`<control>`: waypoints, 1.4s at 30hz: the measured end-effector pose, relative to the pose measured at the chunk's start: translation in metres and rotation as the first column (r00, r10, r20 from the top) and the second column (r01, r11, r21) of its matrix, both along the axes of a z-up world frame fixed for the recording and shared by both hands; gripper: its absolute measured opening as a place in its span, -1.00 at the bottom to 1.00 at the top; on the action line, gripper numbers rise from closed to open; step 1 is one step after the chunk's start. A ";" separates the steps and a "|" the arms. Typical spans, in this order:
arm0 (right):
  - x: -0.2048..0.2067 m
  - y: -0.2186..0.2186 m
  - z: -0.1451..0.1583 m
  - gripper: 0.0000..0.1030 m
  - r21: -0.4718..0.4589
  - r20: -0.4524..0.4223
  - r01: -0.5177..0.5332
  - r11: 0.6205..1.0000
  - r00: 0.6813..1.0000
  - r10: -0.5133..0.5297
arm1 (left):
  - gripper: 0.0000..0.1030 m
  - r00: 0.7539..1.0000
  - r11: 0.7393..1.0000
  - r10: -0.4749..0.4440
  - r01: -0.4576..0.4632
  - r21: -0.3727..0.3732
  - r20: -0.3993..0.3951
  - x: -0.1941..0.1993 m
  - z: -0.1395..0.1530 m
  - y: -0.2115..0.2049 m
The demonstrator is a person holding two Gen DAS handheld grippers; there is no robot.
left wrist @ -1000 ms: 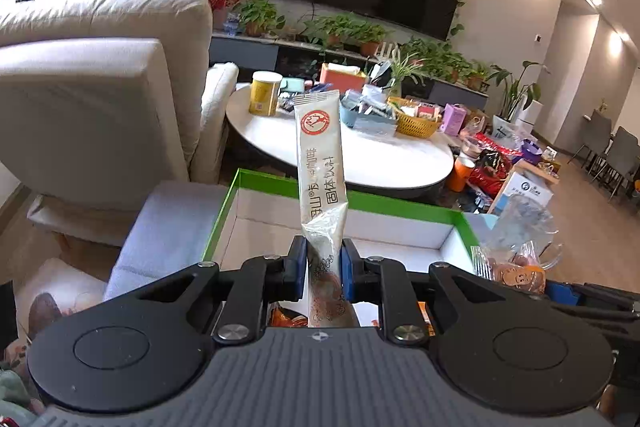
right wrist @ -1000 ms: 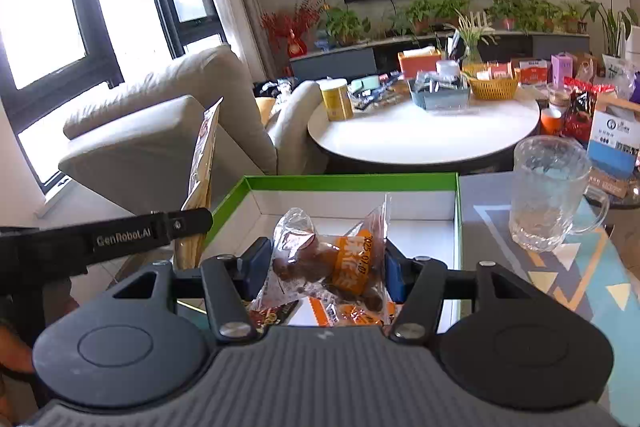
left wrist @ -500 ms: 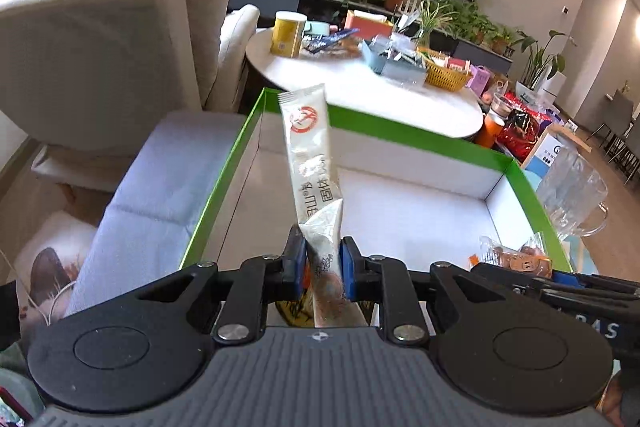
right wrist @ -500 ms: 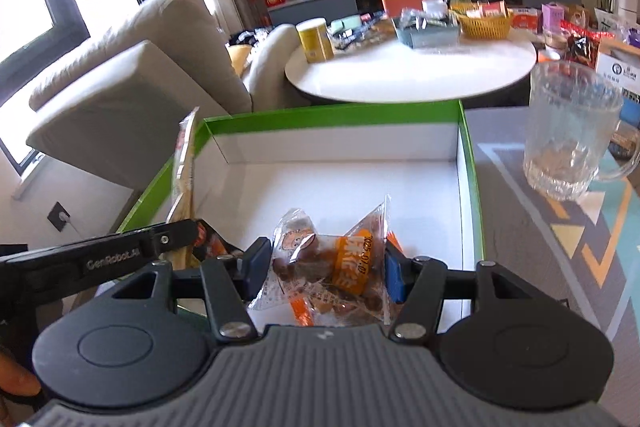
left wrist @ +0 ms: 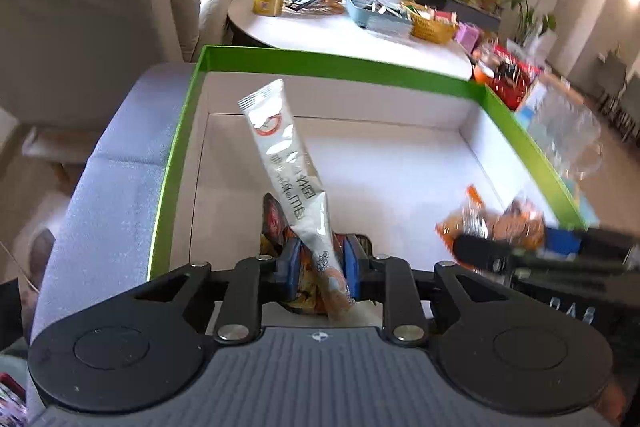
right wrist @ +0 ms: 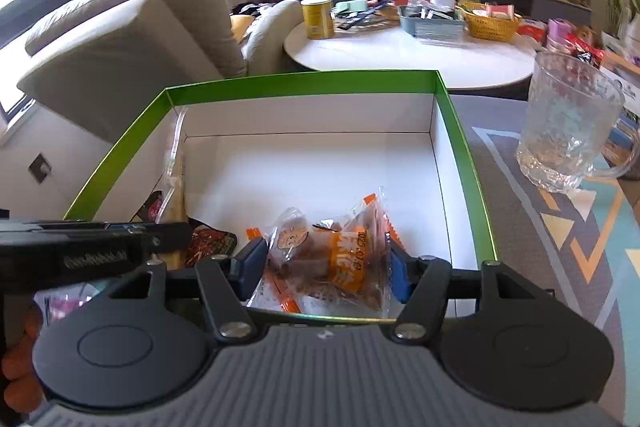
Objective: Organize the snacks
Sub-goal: 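Carry both snacks into the green box and open both tools to release, then move both tools back out of the box toward the snack pile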
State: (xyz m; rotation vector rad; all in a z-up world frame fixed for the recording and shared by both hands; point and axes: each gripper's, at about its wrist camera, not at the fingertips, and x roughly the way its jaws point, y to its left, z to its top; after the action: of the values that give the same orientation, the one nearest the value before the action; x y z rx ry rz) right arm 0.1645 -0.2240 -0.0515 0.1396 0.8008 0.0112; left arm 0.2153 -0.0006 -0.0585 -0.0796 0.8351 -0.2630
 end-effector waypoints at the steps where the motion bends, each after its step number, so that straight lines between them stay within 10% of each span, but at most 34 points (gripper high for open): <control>1: -0.001 0.000 0.000 0.06 -0.001 -0.001 -0.002 1.000 1.000 0.002 | -0.59 1.000 1.000 0.002 -0.002 -0.007 -0.001 -0.003 0.001 -0.001; 11: -0.018 0.001 -0.001 0.07 -0.016 0.023 -0.024 1.000 0.999 0.024 | -0.32 0.995 0.996 -0.038 0.031 -0.082 -0.089 -0.020 0.008 0.003; 33: -0.097 -0.007 0.035 0.08 -0.037 0.182 0.048 0.998 0.982 -0.041 | 0.02 0.995 0.998 0.061 -0.058 -0.038 0.083 -0.103 0.054 0.071; 42: -0.127 -0.004 0.027 0.08 -0.023 0.163 0.048 0.999 0.986 -0.043 | 0.02 0.999 0.996 0.025 -0.028 -0.081 -0.038 -0.134 0.037 0.062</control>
State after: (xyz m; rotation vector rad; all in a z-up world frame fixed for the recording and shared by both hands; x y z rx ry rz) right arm 0.0370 -0.2278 -0.0243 0.1295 0.6342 -0.0312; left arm 0.0813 0.0612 -0.0218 -0.1726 0.8599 -0.2710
